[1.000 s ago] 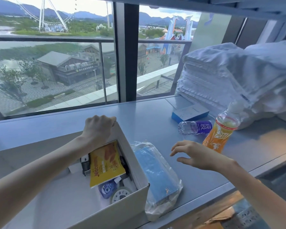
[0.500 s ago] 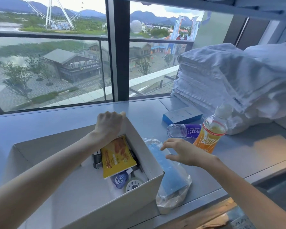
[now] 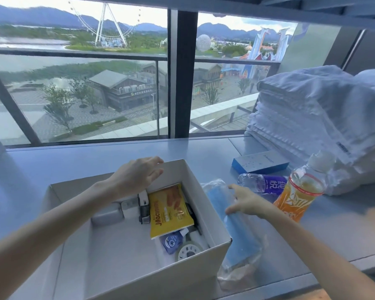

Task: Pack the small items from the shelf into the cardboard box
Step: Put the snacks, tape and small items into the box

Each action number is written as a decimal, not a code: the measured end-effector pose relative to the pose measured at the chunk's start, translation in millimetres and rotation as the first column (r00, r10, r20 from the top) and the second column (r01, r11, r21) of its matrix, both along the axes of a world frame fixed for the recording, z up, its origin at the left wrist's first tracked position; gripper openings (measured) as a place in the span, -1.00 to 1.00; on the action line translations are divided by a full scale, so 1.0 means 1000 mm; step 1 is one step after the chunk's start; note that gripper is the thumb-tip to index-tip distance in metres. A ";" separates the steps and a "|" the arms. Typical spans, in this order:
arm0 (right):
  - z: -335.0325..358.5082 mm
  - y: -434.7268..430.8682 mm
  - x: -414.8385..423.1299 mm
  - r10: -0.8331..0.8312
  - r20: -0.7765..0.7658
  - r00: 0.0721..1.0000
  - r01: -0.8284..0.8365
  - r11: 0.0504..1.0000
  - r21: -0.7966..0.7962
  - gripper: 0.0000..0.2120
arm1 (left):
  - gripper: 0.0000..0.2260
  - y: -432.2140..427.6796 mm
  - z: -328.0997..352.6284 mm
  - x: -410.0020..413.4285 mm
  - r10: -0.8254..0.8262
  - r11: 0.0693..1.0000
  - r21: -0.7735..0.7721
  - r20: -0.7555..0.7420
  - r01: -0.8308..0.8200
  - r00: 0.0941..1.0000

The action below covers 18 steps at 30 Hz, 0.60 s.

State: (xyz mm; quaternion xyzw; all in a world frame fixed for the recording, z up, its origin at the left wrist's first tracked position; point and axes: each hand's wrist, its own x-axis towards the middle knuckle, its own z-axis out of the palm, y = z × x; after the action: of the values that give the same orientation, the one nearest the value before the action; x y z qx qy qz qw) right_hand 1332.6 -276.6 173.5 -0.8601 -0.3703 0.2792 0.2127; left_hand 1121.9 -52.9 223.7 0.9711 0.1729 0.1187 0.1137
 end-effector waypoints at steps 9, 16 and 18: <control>0.138 0.018 -0.035 -0.074 0.431 0.899 -0.167 0.853 0.495 -0.86 | -0.37 0.000 0.057 0.003 -0.072 0.989 -0.102 0.288 0.105 0.955; 0.196 0.059 -0.099 0.030 0.591 0.806 -0.392 0.775 0.495 -0.76 | -0.23 0.010 0.125 -0.029 -0.041 0.926 -0.307 0.498 0.220 0.866; 0.200 0.073 -0.116 0.071 0.563 0.823 -0.404 0.769 0.495 -0.78 | -0.34 0.020 0.125 -0.044 -0.047 0.937 -0.292 0.435 0.191 0.899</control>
State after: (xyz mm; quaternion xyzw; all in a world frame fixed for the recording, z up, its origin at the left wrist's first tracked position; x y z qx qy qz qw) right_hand 1216.4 -203.6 373.2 -0.7348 -0.5913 -0.0654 0.3257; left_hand 1077.4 -33.3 348.2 0.8988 0.1009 0.2878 0.3150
